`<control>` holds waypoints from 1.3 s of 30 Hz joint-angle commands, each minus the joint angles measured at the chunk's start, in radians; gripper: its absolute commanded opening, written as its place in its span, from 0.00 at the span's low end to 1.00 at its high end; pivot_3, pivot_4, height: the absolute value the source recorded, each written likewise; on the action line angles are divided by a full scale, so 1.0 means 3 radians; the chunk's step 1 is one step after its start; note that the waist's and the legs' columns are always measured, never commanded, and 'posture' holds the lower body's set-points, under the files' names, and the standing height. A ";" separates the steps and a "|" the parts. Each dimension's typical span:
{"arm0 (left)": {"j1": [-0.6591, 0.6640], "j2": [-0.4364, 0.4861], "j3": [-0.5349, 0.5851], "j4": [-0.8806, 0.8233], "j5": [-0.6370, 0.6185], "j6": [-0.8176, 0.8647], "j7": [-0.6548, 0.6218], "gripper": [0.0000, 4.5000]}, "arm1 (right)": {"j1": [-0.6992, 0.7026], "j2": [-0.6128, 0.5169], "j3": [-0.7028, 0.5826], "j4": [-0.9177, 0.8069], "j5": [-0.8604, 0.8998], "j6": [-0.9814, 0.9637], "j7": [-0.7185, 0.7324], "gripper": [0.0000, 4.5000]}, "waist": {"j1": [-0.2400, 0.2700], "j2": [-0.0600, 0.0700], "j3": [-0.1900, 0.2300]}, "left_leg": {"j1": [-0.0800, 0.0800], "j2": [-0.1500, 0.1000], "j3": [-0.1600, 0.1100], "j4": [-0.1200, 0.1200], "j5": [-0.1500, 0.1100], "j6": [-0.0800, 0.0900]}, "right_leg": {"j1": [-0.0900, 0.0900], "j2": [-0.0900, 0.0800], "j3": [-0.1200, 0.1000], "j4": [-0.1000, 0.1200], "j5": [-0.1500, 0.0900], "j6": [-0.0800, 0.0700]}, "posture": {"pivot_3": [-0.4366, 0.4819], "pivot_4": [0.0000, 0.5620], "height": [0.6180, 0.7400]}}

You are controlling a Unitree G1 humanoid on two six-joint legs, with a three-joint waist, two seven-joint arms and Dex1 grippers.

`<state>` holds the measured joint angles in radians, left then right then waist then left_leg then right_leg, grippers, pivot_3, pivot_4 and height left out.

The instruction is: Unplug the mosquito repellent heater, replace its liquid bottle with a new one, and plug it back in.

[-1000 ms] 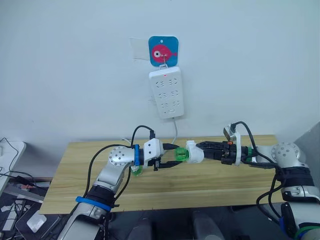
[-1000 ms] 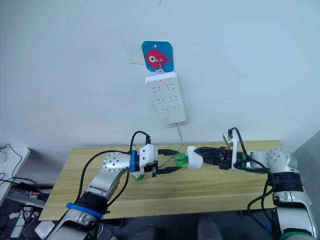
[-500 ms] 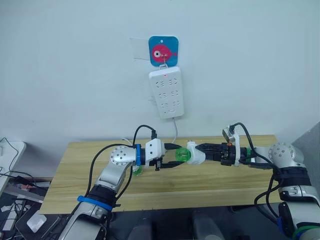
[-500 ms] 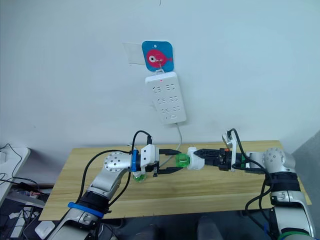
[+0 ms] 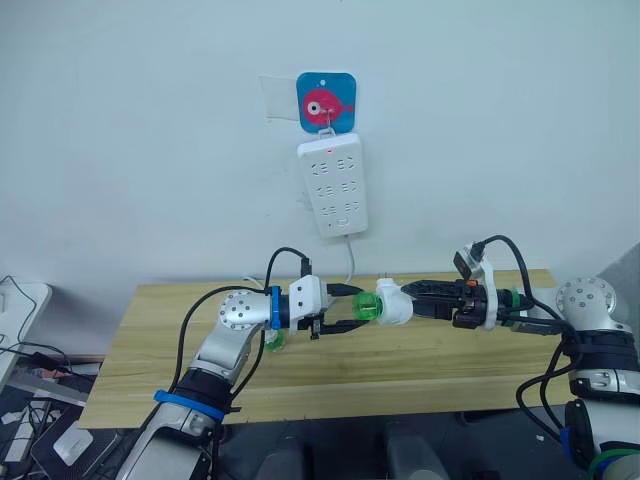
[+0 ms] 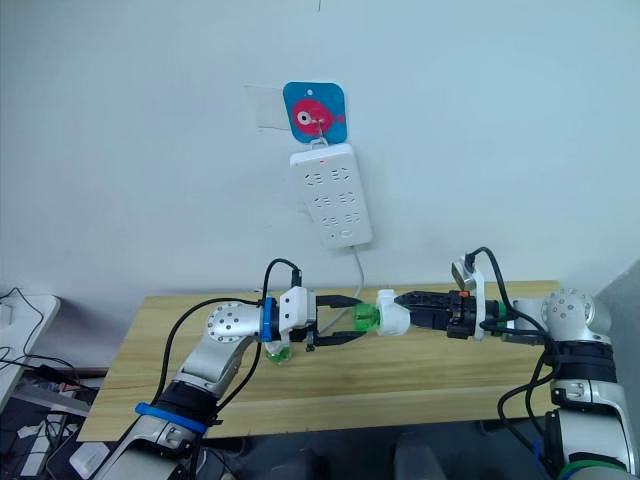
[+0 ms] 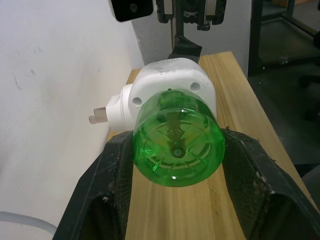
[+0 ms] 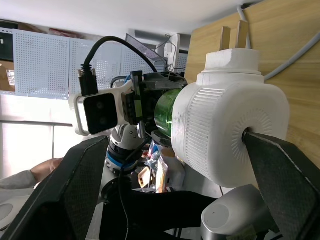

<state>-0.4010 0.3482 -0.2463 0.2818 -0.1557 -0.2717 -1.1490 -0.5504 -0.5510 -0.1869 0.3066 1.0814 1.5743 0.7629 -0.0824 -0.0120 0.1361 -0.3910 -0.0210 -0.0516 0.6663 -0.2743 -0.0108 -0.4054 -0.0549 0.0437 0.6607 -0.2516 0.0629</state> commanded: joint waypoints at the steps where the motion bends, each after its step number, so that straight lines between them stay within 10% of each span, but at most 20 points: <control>1: -0.0053 -0.0061 -0.0046 -0.0042 -0.0002 -0.0037 0.0028 0.50 | -0.0120 0.0088 0.0021 -0.0179 0.0390 0.0134 0.0100 0.99 | 0.0000 0.0000 0.0000 | 0.0000 0.0000 0.0000 0.0000 0.0000 0.0000 | 0.0000 0.0000 0.0000 0.0000 0.0000 0.0000 | 0.38 0.19 1.00; 19: -0.0048 -0.0082 -0.0058 0.0011 0.0010 -0.0113 0.0009 0.50 | -0.0118 -0.0057 0.0148 -0.0258 0.0778 0.0134 -0.0013 0.99 | -0.0001 0.0000 0.0000 | 0.0000 0.0000 0.0000 0.0001 0.0000 0.0000 | 0.0000 0.0000 0.0000 0.0000 0.0000 0.0000 | 0.38 0.19 1.00; 39: -0.0091 -0.0077 -0.0019 0.0018 -0.0005 -0.0116 -0.0017 0.50 | -0.0135 -0.0486 0.0317 -0.0062 -0.0052 -0.0053 0.0637 0.99 | -0.0002 0.0000 0.0000 | 0.0000 0.0000 0.0000 0.0002 0.0000 0.0000 | 0.0000 0.0000 0.0000 0.0001 0.0000 0.0000 | 0.38 0.20 1.00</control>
<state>-0.4029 0.3331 -0.2526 0.3236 -0.1351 -0.2887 -1.1507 -0.5766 -0.6842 -0.0992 0.2906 1.0771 1.5694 0.9227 -0.0830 -0.0120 0.1361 -0.3910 -0.0211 -0.0516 0.6669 -0.2743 -0.0108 -0.4055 -0.0548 0.0436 0.6609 -0.2516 0.0629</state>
